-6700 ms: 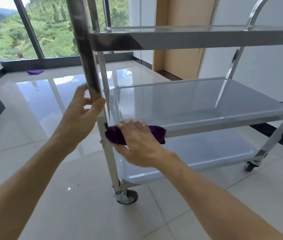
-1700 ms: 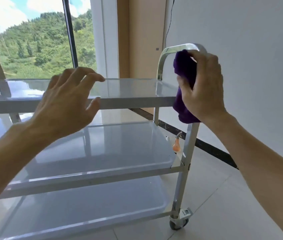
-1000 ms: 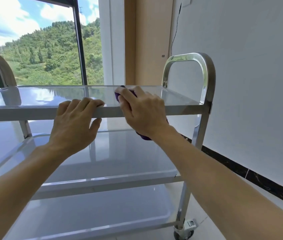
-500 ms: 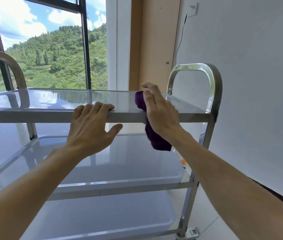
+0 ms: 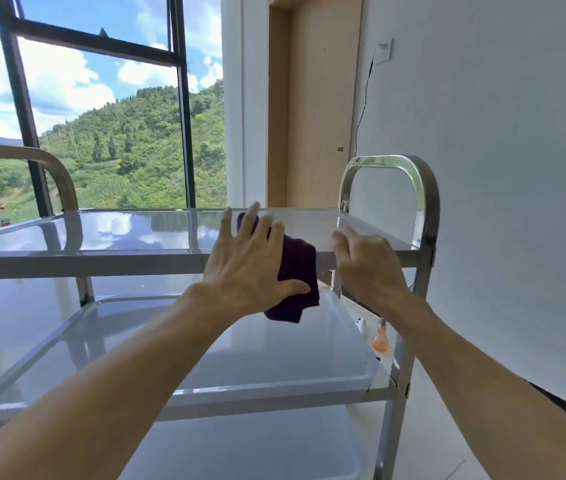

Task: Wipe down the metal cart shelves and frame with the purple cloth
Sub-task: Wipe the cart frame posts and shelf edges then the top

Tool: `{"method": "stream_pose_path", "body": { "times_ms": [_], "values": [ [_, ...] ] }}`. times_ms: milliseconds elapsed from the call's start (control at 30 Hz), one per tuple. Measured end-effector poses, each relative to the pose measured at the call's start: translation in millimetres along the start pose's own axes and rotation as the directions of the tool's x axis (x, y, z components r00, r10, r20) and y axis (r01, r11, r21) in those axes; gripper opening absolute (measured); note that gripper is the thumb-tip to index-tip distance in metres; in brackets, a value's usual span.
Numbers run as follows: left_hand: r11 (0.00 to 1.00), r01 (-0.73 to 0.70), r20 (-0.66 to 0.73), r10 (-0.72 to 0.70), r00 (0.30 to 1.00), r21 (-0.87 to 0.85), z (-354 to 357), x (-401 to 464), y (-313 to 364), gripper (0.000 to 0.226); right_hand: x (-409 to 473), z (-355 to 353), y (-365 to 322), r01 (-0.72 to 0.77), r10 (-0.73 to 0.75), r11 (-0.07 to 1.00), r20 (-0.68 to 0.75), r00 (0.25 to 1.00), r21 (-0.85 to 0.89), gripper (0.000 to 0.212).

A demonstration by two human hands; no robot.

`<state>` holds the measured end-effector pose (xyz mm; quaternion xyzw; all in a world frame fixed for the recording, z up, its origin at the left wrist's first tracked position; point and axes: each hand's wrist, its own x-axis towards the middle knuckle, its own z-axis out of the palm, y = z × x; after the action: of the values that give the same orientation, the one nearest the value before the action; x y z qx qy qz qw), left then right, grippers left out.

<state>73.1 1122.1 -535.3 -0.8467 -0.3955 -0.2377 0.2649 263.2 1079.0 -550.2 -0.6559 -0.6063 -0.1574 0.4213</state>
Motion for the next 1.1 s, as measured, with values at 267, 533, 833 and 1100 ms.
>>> {"method": "stream_pose_path", "body": {
  "times_ms": [267,533,833,1100],
  "values": [
    [0.994,-0.107,0.024,0.108,0.994,-0.019,-2.2,-5.9,-25.0,0.070,-6.8,-4.8,34.5,0.191,-0.199,0.969,-0.036,0.979,-0.158,0.053],
    [0.996,-0.089,-0.035,0.090,0.995,0.033,-6.8,-60.8,-123.1,0.071,-8.9,-21.4,61.8,0.266,-0.285,0.953,-0.129,0.950,-0.147,0.041],
    [0.998,0.000,-0.045,-0.003,0.999,-0.056,-4.6,-52.5,-93.8,0.066,0.5,-6.6,-6.3,0.489,-0.416,0.802,0.267,0.869,-0.343,0.066],
    [0.999,-0.002,-0.056,0.000,0.998,-0.041,-0.4,-23.6,-41.7,0.063,16.3,50.2,-64.3,0.449,-0.431,0.825,0.131,0.893,-0.343,0.013]
  ]
}}
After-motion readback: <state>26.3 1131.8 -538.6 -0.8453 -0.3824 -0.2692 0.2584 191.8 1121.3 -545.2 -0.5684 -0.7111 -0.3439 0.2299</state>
